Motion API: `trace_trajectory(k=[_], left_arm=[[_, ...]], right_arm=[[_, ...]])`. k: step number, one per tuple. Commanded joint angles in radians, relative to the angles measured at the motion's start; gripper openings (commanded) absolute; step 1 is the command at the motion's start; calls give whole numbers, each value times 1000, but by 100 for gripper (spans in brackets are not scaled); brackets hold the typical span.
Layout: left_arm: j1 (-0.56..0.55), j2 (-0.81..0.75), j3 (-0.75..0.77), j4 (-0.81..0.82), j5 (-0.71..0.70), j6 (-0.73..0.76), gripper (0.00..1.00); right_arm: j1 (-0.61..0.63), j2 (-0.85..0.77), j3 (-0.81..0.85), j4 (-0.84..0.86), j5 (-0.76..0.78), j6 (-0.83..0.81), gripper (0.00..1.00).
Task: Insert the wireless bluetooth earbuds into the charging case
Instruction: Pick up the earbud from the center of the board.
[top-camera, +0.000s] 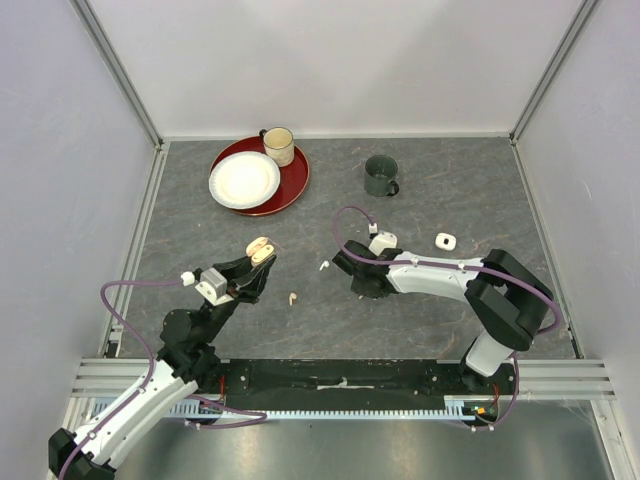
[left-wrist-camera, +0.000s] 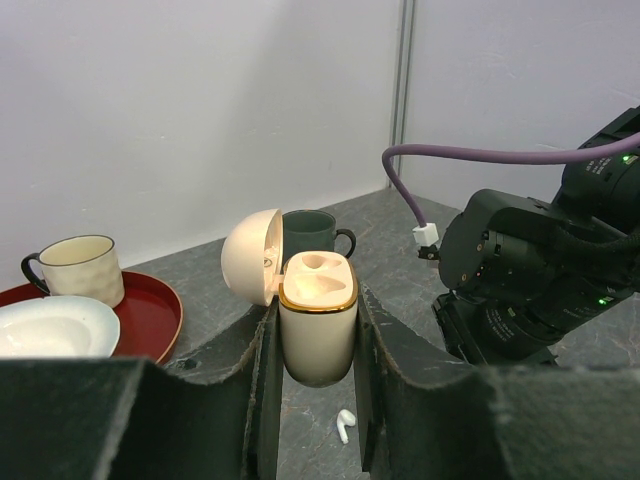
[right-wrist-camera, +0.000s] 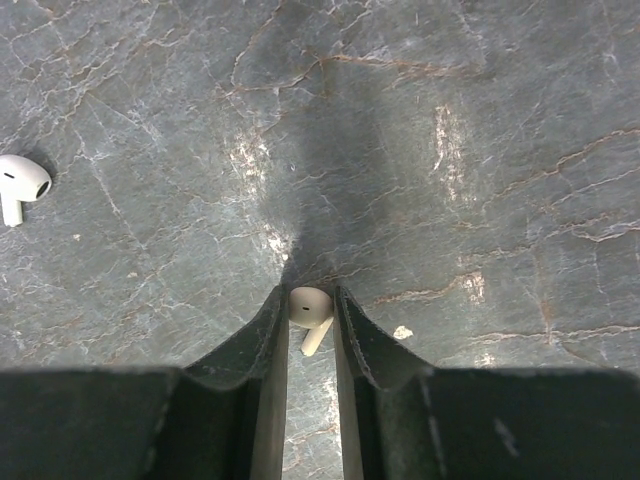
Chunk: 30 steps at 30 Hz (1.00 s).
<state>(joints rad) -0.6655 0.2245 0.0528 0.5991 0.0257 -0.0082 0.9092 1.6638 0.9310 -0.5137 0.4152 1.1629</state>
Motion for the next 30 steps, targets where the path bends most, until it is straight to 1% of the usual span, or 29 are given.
trace_trajectory(k=[1, 3, 4, 5, 10, 11, 17, 18, 20, 23, 24, 27, 30], left_arm=[[-6, 4, -1, 24, -24, -12, 2], [-6, 4, -1, 22, -21, -12, 2], [-5, 6, -1, 22, -23, -12, 2], [-6, 9, 1, 22, -21, -12, 2], [-6, 53, 13, 27, -15, -19, 2], [-6, 68, 19, 30, -10, -19, 2], [-6, 194, 47, 97, 51, -49, 2], [-6, 212, 51, 106, 63, -58, 2], [-6, 255, 61, 146, 88, -73, 2], [-6, 292, 65, 214, 121, -90, 2], [-6, 317, 67, 232, 126, -93, 2], [-6, 360, 64, 295, 163, -99, 2], [-6, 398, 58, 353, 201, -105, 2]], right_arm=[[-4, 50, -12, -2, -13, -28, 20], [-4, 31, -5, 13, 6, -64, 10], [-1, 19, -1, 18, 25, -109, 5], [2, -14, 6, 20, 51, -124, 0], [19, -165, 9, 95, 226, -256, 0], [19, -214, 3, 115, 241, -303, 0], [43, -367, -37, 303, 326, -492, 0], [49, -386, -44, 369, 326, -518, 0], [65, -442, -76, 427, 336, -564, 0], [88, -527, -130, 570, 332, -643, 0], [94, -547, -144, 646, 326, -684, 0], [115, -610, -176, 752, 289, -750, 0], [125, -631, -169, 794, 232, -784, 0]])
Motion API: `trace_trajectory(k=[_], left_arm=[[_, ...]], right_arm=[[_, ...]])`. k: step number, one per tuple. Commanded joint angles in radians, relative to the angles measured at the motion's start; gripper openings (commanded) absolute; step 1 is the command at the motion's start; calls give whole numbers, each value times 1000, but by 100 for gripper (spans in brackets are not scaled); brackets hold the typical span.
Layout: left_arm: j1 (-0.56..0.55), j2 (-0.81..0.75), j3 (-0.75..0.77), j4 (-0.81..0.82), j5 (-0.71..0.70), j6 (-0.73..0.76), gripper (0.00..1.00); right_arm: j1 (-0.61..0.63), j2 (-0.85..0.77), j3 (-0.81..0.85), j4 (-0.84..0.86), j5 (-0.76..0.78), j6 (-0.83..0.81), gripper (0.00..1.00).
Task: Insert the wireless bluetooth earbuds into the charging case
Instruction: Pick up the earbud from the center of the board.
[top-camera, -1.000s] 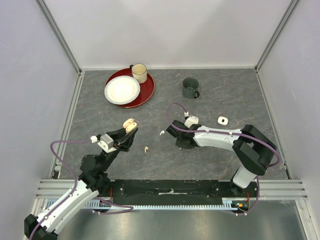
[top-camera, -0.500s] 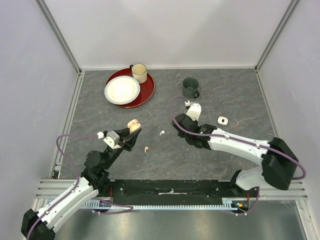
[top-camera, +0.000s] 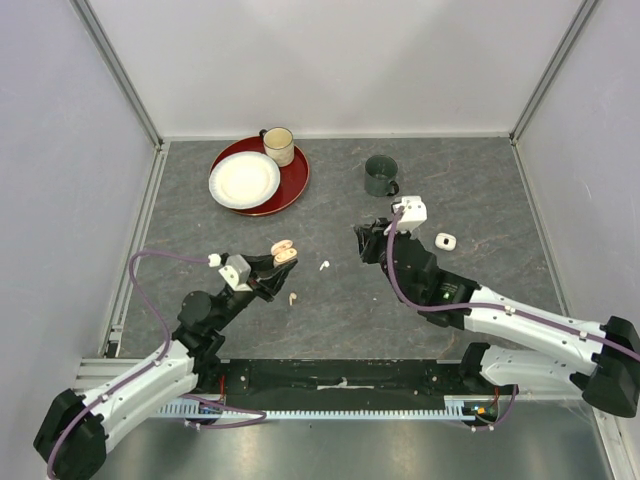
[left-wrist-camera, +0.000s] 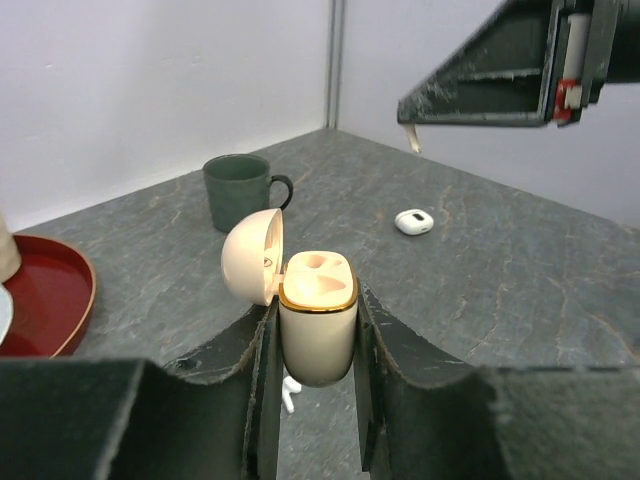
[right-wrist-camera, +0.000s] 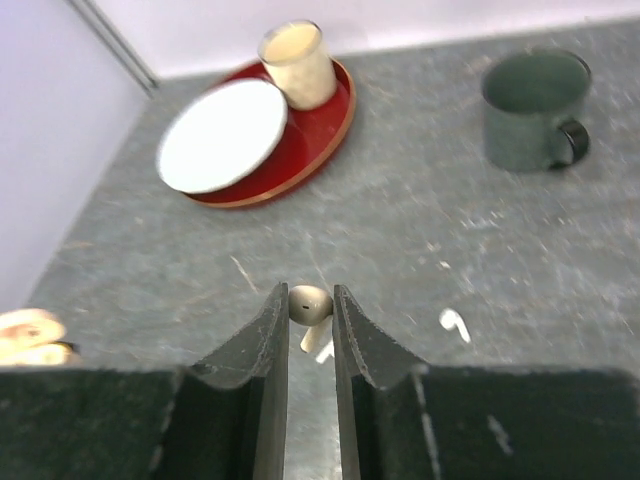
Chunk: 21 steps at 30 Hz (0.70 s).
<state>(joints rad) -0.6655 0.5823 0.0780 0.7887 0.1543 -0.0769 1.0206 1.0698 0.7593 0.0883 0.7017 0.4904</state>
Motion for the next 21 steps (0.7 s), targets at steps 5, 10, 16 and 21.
trace_trajectory(k=[5, 10, 16, 21], left_arm=[[-5, 108, 25, 271, 189, -44, 2], [-6, 180, 63, 326, 258, -64, 2], [-6, 240, 77, 382, 260, -80, 2], [-6, 260, 88, 391, 258, -78, 2]], right_arm=[[32, -37, 26, 252, -169, -177, 0], [61, -33, 29, 310, -237, -220, 0], [114, -22, 23, 361, -248, -303, 0], [179, 1, 14, 424, -231, -377, 0]])
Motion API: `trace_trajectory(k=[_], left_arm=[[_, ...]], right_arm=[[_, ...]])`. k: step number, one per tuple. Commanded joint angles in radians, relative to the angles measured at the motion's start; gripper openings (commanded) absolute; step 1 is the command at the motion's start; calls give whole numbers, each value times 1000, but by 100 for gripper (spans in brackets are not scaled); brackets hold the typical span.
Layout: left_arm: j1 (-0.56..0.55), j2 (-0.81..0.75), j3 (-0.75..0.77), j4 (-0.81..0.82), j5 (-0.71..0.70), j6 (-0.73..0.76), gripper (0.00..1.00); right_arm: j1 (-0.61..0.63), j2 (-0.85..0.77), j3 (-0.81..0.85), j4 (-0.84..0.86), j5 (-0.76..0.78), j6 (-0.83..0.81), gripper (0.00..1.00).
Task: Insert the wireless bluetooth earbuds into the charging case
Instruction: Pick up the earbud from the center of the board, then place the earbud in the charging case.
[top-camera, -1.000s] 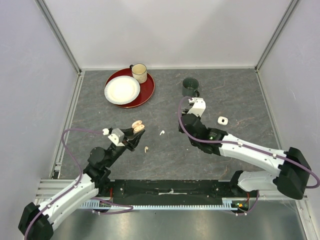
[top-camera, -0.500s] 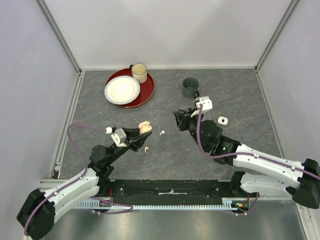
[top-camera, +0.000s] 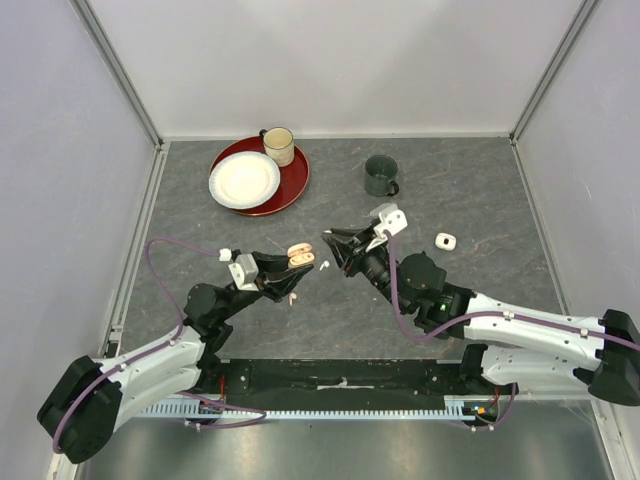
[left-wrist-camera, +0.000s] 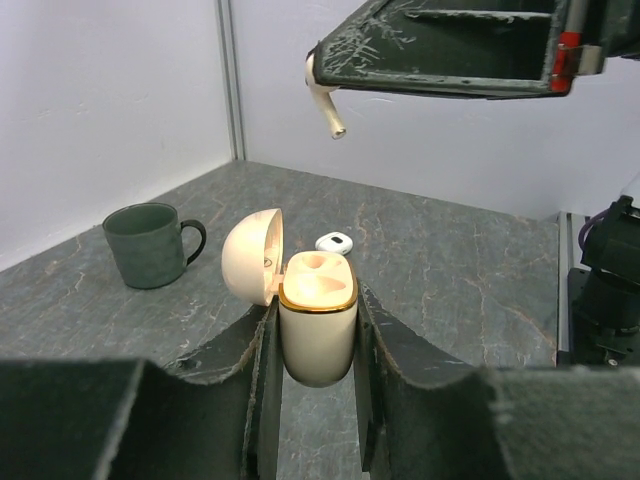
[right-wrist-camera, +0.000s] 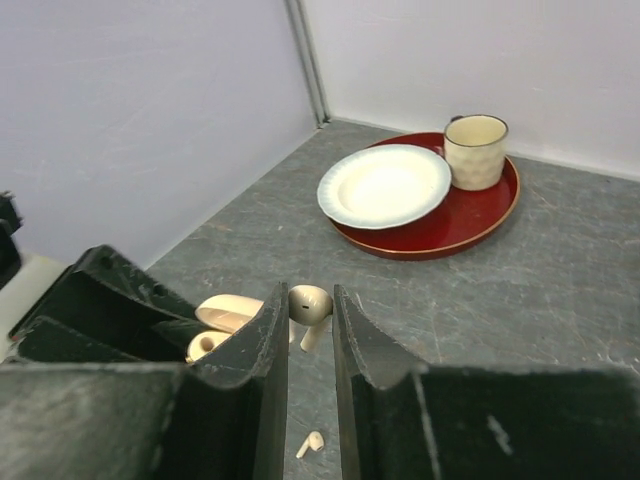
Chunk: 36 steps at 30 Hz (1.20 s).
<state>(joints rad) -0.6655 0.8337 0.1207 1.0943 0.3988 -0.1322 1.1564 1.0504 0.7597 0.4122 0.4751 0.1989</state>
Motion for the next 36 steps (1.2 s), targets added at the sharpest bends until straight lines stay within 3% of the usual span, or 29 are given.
trace_trajectory(k=[1, 11, 36], left_arm=[[-6, 11, 46, 87, 14, -23, 2], [-6, -1, 51, 87, 20, -27, 2], [-6, -38, 59, 81, 26, -43, 2]], right_arm=[[54, 25, 13, 106, -1, -95, 0], [127, 99, 6, 192, 46, -150, 0], [137, 152, -40, 252, 48, -171, 0]])
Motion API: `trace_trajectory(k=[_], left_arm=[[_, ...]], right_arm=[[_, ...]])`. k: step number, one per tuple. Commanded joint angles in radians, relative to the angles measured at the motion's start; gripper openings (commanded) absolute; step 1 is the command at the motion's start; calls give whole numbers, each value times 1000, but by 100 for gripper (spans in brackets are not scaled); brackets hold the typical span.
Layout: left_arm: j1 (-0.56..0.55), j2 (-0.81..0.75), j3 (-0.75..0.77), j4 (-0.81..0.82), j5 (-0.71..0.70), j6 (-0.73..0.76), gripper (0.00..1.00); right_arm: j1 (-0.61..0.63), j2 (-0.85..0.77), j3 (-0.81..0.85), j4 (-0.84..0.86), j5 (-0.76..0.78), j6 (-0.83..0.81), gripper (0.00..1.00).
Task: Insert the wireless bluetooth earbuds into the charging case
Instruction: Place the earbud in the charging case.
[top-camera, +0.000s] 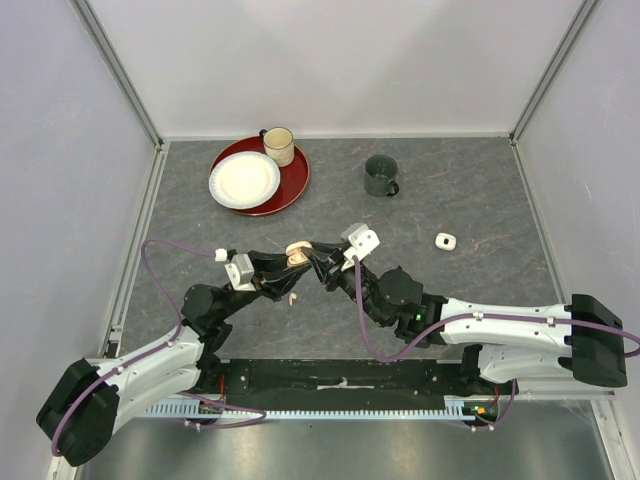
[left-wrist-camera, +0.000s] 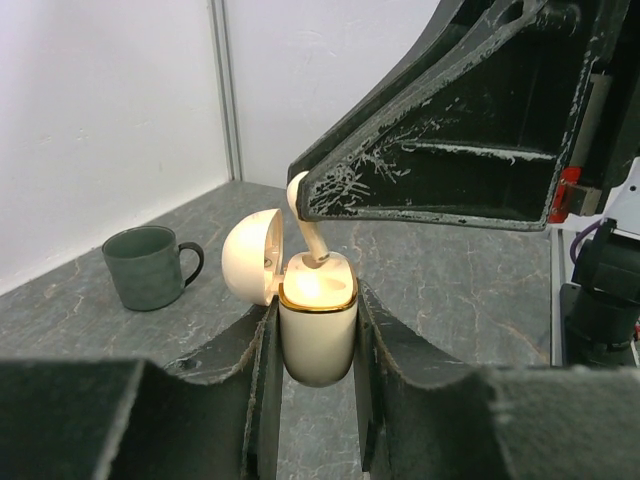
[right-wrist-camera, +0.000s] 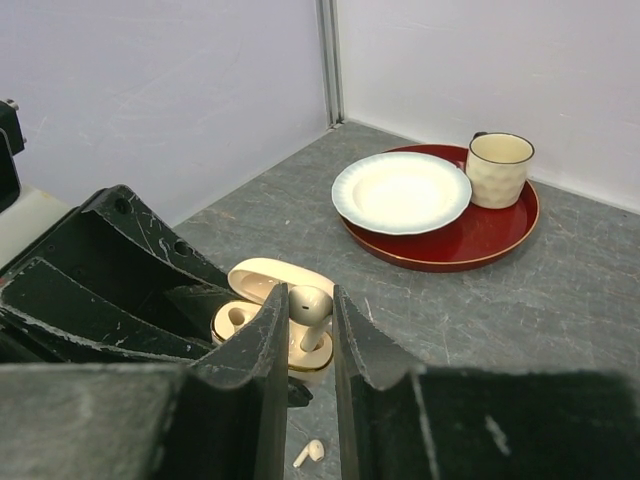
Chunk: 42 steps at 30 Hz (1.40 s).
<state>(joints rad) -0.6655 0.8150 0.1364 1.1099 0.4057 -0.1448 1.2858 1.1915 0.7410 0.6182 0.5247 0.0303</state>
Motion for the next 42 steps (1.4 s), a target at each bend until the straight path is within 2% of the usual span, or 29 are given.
trace_trajectory(k=[1, 11, 21, 32, 34, 35, 37, 38, 40, 41, 42], left_arm=[[-6, -22, 43, 65, 16, -32, 2], [-6, -34, 39, 71, -14, -38, 2], [-6, -48, 35, 51, -102, -36, 2], [-6, -36, 37, 57, -81, -38, 2], [-6, -36, 35, 57, -68, -36, 2], [-6, -37, 35, 57, -62, -36, 2], [-6, -37, 34, 57, -56, -33, 2], [-6, -39, 31, 57, -56, -32, 2], [-6, -40, 28, 56, -64, -26, 2], [-6, -42, 26, 51, -67, -21, 2], [-6, -46, 26, 50, -68, -21, 2]], right_arm=[[7, 11, -25, 48, -2, -3, 0], [12, 13, -34, 23, -15, -24, 0], [29, 10, -28, -40, -55, -93, 0], [37, 51, 9, -75, -89, -75, 0], [35, 57, 21, -93, -83, -63, 5], [35, 60, 38, -103, -74, -52, 13], [37, 60, 55, -130, -74, -33, 22], [37, 56, 69, -138, -71, -9, 36], [35, 46, 80, -159, -63, 34, 50], [35, 31, 84, -161, -60, 42, 60], [37, 22, 84, -163, -49, 57, 66]])
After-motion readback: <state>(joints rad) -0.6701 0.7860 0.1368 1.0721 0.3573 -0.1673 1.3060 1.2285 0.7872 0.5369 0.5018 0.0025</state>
